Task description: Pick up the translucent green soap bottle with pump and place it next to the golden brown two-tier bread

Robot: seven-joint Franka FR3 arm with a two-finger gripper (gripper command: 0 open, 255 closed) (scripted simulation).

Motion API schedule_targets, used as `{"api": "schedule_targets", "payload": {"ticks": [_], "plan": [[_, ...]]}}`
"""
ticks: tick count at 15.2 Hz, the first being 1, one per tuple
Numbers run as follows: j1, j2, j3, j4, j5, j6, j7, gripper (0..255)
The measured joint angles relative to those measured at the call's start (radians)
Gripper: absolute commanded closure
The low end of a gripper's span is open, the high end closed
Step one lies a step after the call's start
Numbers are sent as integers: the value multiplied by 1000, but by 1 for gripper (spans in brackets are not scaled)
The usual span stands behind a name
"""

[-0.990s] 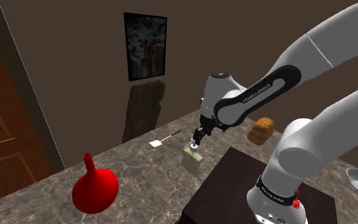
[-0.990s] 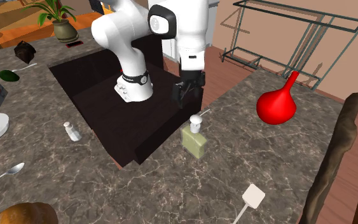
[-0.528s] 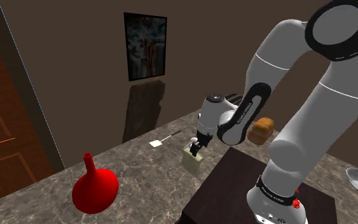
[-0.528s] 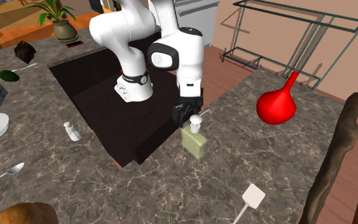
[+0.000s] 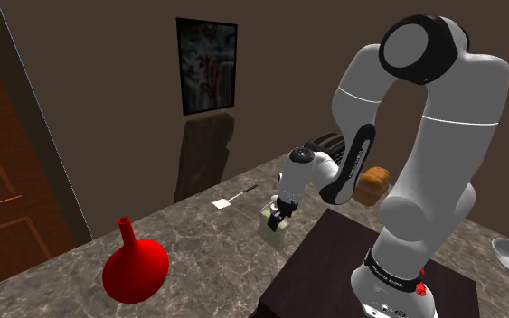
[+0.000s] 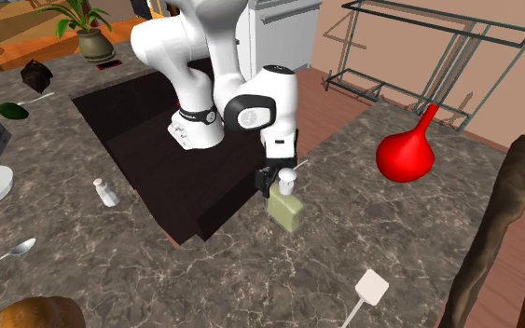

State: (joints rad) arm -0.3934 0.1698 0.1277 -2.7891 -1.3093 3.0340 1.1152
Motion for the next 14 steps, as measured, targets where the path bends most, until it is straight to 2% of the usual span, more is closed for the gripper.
{"api": "schedule_targets", "payload": {"ticks": [1,3,7,8,14], "plan": [[7,18,-11,14,-48,1,43,0],[12,32,-20,24,-87,3,77,0],[14,37,-22,28,-100,3,89,0],[14,37,-23,28,-100,3,90,255],[14,37,-23,27,-101,3,91,255]]}}
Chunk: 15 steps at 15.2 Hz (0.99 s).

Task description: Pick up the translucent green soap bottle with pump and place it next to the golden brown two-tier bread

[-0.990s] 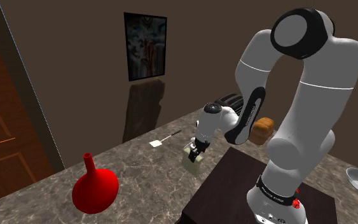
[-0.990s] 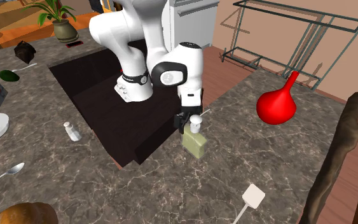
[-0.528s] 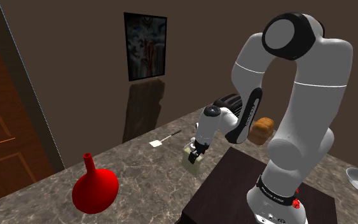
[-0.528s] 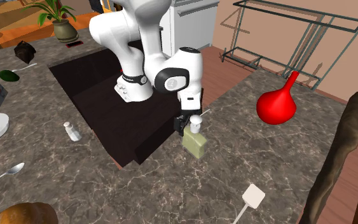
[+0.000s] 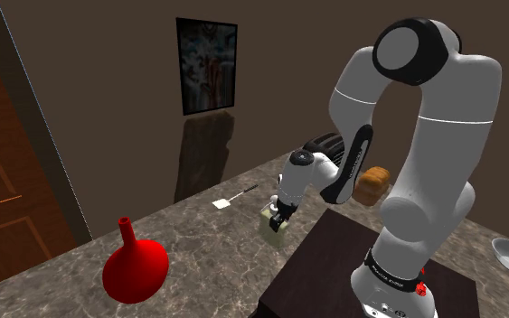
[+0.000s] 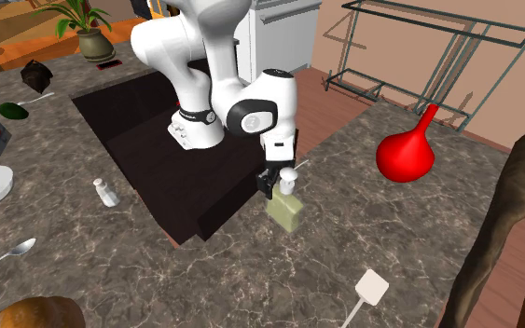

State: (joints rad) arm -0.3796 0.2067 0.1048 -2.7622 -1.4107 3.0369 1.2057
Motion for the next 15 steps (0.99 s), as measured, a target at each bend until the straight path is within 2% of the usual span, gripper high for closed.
{"api": "schedule_targets", "payload": {"ticks": [4,6,10,13,15], "plan": [[0,0,0,0,0,0,0,255],[-9,-28,15,-20,67,-2,-63,255],[-47,-123,82,-87,328,-12,-295,255],[-56,-200,138,-132,584,-28,-505,255],[-31,-260,152,-165,765,-45,-647,255]]}}
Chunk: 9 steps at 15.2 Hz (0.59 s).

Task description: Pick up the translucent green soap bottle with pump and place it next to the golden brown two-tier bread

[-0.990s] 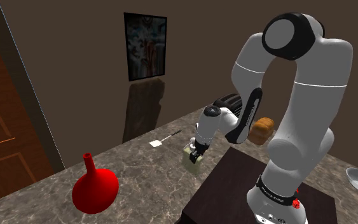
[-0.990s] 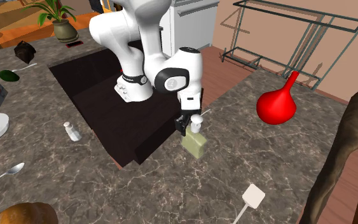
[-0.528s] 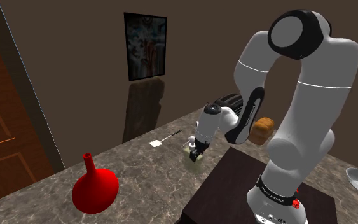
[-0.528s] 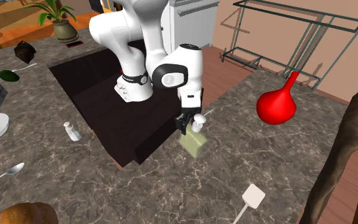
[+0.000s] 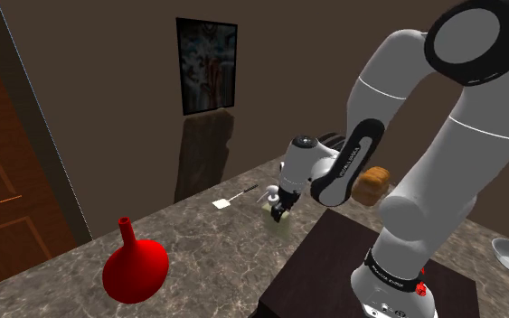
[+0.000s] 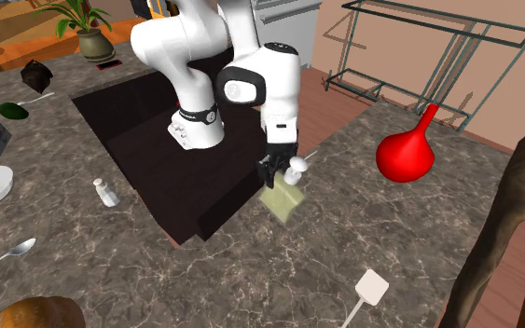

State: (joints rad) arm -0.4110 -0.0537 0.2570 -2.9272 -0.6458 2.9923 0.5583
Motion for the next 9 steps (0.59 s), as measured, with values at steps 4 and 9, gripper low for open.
{"api": "schedule_targets", "payload": {"ticks": [4,9], "plan": [[109,-108,-48,-35,266,-63,-204,255],[202,-215,-109,-40,399,-164,-310,255]]}}
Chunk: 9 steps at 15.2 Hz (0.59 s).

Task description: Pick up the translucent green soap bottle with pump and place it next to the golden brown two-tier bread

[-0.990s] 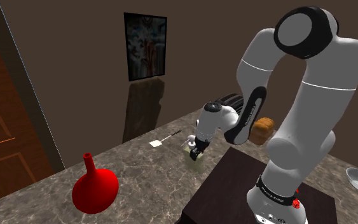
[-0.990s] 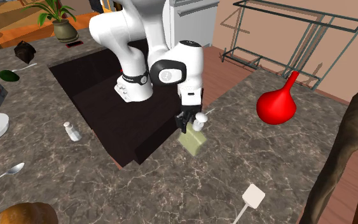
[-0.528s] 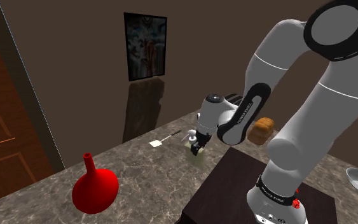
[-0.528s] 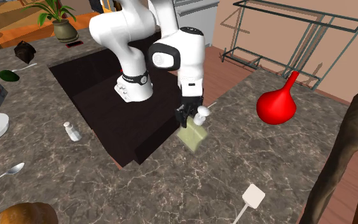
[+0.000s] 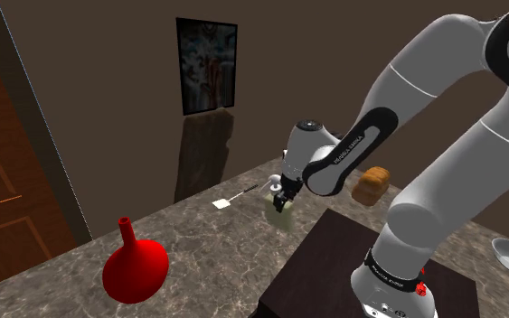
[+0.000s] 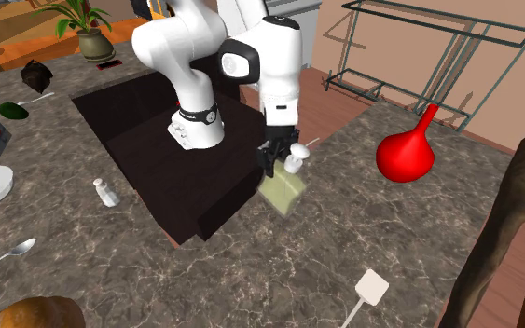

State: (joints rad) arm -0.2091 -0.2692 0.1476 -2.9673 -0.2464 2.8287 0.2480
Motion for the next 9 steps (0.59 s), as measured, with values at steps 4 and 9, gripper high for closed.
{"api": "schedule_targets", "payload": {"ticks": [4,9], "plan": [[44,-84,-30,4,54,-88,-46,255],[77,-175,-50,20,92,-195,-77,255]]}}
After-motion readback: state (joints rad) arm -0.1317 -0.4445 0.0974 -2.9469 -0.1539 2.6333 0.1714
